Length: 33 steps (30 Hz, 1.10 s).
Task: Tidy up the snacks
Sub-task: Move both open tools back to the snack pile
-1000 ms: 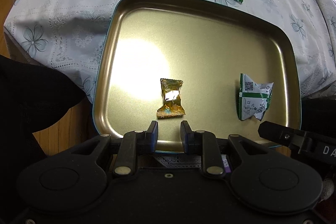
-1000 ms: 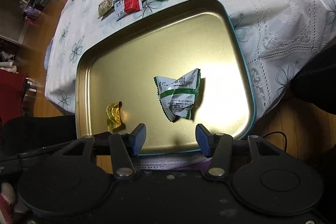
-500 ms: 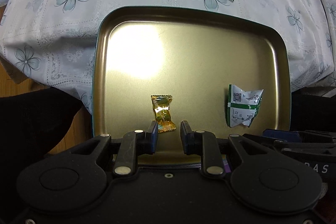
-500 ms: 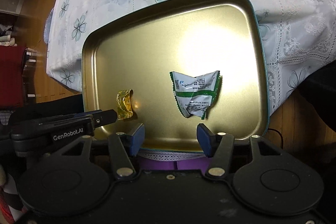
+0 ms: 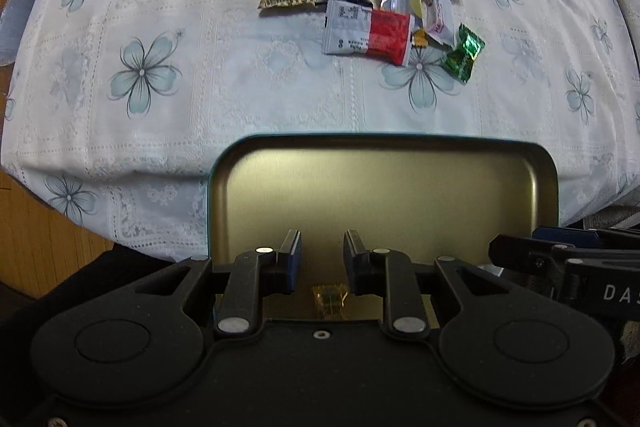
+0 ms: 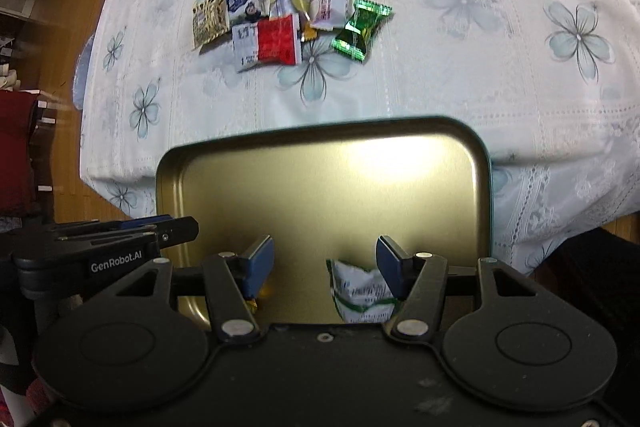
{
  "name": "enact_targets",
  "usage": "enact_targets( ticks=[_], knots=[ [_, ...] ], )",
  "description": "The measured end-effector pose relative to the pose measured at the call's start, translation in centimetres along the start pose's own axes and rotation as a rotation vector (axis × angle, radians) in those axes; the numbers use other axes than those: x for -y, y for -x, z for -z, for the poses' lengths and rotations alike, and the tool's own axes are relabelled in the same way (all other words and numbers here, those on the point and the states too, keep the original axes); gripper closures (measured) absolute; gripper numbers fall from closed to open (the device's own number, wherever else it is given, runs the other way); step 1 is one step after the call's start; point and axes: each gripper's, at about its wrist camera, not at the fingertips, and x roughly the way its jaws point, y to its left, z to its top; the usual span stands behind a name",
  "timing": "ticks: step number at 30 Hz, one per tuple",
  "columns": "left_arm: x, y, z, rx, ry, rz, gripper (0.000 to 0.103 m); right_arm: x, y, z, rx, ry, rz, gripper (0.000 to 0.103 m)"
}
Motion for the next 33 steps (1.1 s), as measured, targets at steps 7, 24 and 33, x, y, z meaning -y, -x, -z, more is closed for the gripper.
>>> enact_targets(
  ticks=[7, 24, 33],
  knots=[
    [-1.2, -0.6, -5.1, 0.028, 0.089, 0.017, 0.070, 1.5, -0.5, -6.4, 0.054, -0.110, -0.024, 0.042],
    [-4.4, -3.3, -14.4, 0.116, 0.233, 0.025, 0.070, 3.5, -5.0, -13.9, 0.163, -0.249, 0.074, 0.038],
    [-3.3, -3.5, -16.4, 0.167, 0.203, 0.018, 0.070, 2.3, -6.1, -13.5, 0.161, -0.189, 0.042, 0.038]
  ],
)
